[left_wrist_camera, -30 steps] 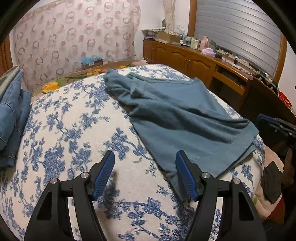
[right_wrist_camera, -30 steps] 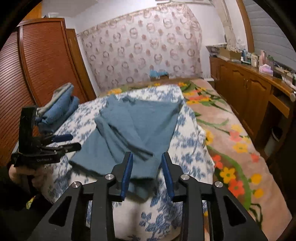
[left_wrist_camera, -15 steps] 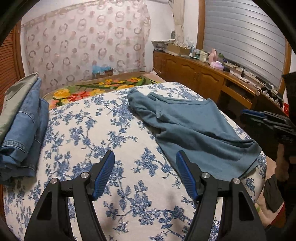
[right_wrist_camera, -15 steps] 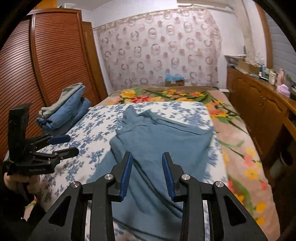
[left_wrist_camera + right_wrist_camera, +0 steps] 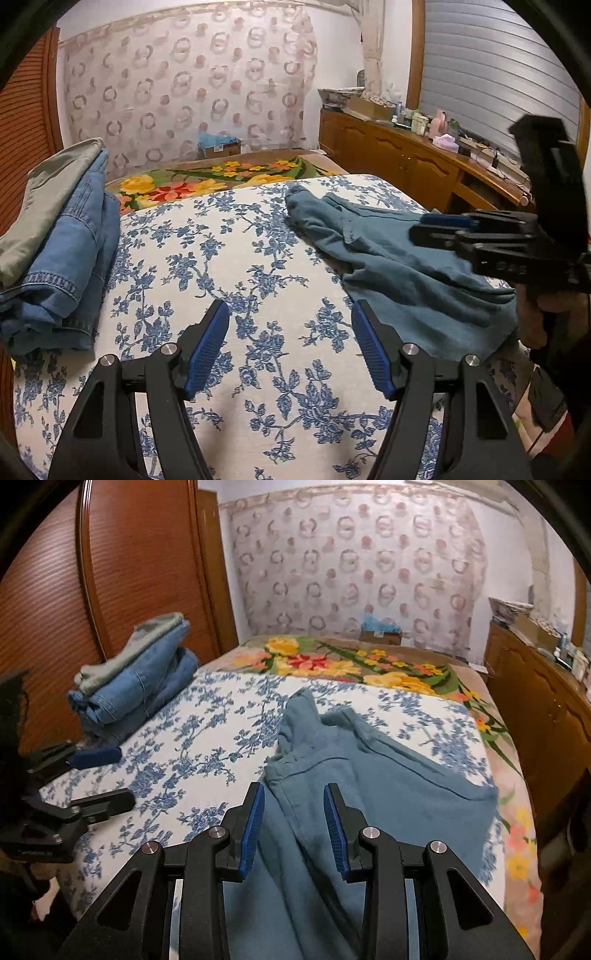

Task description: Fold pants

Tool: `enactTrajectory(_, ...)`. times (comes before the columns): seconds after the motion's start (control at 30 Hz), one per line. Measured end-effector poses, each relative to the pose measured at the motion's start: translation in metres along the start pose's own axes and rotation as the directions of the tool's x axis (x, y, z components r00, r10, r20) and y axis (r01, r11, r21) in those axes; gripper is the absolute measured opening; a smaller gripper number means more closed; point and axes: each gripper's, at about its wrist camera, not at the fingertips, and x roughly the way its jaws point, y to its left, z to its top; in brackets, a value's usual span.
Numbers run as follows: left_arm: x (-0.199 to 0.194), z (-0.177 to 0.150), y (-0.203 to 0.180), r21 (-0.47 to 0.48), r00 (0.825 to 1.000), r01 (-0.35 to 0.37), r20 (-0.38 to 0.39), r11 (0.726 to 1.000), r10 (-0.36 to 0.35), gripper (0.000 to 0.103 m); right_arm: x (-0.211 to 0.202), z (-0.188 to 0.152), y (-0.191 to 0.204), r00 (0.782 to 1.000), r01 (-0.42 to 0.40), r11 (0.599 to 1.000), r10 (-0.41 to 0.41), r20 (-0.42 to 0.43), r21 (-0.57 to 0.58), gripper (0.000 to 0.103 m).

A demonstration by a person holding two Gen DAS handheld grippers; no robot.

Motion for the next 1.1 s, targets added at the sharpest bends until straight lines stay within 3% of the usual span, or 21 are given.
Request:
enactTrajectory(0.37, 0.001, -0.004, 0.011, -0.031, 1.0, -0.003, 0.001, 1.0, 0.003, 0.07, 0.05, 0.023, 0.003, 0.991, -0.061, 0.998, 0.06, -0.123, -0.008, 0.034)
enactTrajectory(0.57, 0.005, -0.011, 0.008, -0.031, 1.0, 0.011, -0.014, 0.999, -0.012, 0.07, 0.066, 0.028, 0.005, 0.986, -0.042, 0.999, 0.038, -0.159, -0.022, 0.005)
enactTrajectory(0.8, 0.009, -0.015, -0.003, -0.015, 0.999, 0.029, -0.028, 0.999, -0.029, 0.07, 0.033, 0.035, -0.017, 0.998, -0.003, 0.999, 0.006, -0.063, 0.034, 0.003)
enactTrajectory(1.1, 0.011, -0.015, -0.014, -0.006, 0.998, 0.045, -0.032, 0.999, -0.045, 0.07, -0.013, 0.038, -0.071, 0.991, 0.133, 0.987, -0.133, -0.011, 0.091, 0.003)
